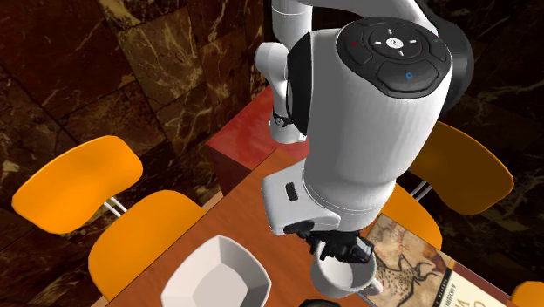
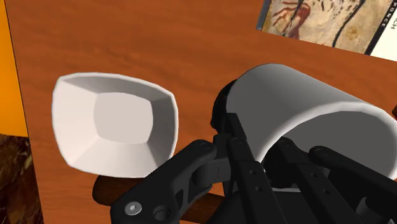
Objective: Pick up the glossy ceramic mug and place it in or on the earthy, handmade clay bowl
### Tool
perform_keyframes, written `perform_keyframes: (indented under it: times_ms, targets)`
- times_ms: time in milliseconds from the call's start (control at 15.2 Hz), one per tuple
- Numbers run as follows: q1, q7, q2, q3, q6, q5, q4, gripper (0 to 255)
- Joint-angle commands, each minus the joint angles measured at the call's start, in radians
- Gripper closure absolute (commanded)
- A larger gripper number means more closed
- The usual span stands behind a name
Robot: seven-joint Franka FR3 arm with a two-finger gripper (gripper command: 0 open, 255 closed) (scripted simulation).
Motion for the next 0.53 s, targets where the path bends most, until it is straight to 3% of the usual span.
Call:
perform_keyframes:
  times_ms: [0, 264, 396, 462]
  targets:
    - [0.021, 0.028, 0.098, 0.005, -0.032, -0.046, 0.120, 255]
    - [0.092, 0.063, 0.308, -0.003, -0.134, -0.134, 0.416, 255]
    - [0.148, 0.069, 0.438, -0.015, -0.213, -0.179, 0.620, 255]
    - [0.145, 0.069, 0.432, -0.018, -0.196, -0.176, 0.598, 255]
